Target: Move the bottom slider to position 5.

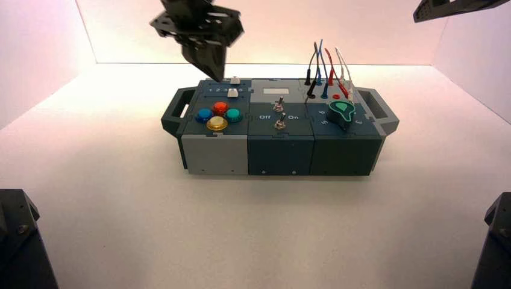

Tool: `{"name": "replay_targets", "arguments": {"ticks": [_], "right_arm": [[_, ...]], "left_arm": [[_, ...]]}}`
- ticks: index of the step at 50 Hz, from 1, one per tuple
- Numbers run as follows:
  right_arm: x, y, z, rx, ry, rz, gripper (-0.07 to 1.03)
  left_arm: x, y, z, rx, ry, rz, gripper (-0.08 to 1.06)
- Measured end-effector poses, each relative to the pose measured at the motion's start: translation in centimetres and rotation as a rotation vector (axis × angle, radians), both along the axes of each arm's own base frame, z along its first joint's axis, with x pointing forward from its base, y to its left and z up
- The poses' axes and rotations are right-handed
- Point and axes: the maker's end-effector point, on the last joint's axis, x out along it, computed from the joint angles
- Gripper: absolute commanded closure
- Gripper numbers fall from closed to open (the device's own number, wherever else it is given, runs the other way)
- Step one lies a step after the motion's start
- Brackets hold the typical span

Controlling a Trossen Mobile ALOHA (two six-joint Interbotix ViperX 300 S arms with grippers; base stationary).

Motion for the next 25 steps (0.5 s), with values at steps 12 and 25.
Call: {"name": "replay_targets", "arguments": {"ticks": [12,25], "right_arm": [[0.0,0.0,-0.1,-0.001,0.003,0.0,0.99],[0.0,0.0,0.0,0.0,-0.002,0.003,0.99]], "left_arm": [[1.1,-0.8,-0.8,0.007,-0.001,-0.007,1.01],[1.9,-1.0,-1.4,0.032,-0.011,-0.029,1.01]]}}
